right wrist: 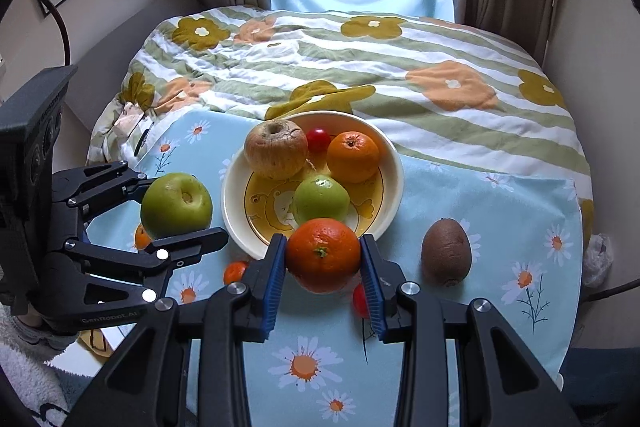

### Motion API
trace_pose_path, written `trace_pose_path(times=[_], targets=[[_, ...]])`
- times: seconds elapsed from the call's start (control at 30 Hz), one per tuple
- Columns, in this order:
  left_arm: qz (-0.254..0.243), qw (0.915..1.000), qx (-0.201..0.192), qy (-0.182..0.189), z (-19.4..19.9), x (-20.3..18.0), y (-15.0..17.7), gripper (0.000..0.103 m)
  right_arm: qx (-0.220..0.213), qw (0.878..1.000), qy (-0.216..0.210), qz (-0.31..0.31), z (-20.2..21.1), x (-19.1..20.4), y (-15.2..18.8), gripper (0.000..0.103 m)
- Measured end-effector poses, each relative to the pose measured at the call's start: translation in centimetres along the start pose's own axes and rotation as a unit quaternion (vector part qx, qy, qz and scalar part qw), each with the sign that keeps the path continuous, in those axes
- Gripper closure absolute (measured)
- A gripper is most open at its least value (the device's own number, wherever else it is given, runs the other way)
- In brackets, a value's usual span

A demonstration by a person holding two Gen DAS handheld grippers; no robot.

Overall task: Organize fruits
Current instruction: 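Lower the green apple into the bowl and open the left tool while the right tool carries the mandarin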

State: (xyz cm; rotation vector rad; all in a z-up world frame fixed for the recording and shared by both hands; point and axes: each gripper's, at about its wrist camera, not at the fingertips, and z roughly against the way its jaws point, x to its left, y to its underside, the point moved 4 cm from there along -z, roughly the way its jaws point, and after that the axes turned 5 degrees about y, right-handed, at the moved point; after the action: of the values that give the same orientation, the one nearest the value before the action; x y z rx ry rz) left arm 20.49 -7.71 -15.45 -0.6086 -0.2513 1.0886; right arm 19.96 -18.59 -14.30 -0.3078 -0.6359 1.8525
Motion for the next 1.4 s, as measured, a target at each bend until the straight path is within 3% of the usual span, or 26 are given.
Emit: trace_pose_path(times=[0.37, 0.6, 0.83, 0.9, 0.93, 0.97, 1.03, 1.4], targets=[[-0.022, 0.9997, 0.006, 0.000, -4.7, 2.9, -1.6, 0.046, 0.013, 0.998, 0.030, -0.057, -2.6, -0.6, -1.0, 0.069], [-0.076, 0.9971, 0.009, 0.006, -6.4, 1.7, -1.5, 0.046, 0.015, 0.995, 0.045, -0.085, -3.3, -1.3, -1.2, 0.069], [-0.084, 0.9964, 0.004, 0.010, -6.7, 0.8, -2.0, 0.045, 0.013, 0.994, 0.055, -0.098, -2.8, -2.0, -1.0, 0.069], [-0.081, 0.9967, 0.002, 0.007, -6.2, 0.7, -2.1, 0.033, 0.013, 0.994, 0.054, -0.097, -2.5, -2.1, -0.9, 0.069], [-0.077, 0.9970, -0.002, 0.005, -5.8, 0.8, -2.1, 0.011, 0.013, 0.994, 0.053, -0.096, -2.4, -2.2, -0.9, 0.069], [-0.072, 0.9973, -0.011, 0.006, -5.3, 0.8, -2.1, 0.000, 0.013, 0.994, 0.052, -0.095, -2.3, -2.3, -0.9, 0.069], [-0.065, 0.9975, -0.026, 0.008, -4.1, 0.9, -2.2, 0.000, 0.011, 0.995, 0.049, -0.089, -2.0, -2.6, -0.9, 0.069], [-0.004, 0.9992, -0.024, -0.031, -1.2, 2.4, -1.0, 0.000, -0.001, 0.998, 0.027, -0.057, -1.6, -3.1, -2.6, 0.069]])
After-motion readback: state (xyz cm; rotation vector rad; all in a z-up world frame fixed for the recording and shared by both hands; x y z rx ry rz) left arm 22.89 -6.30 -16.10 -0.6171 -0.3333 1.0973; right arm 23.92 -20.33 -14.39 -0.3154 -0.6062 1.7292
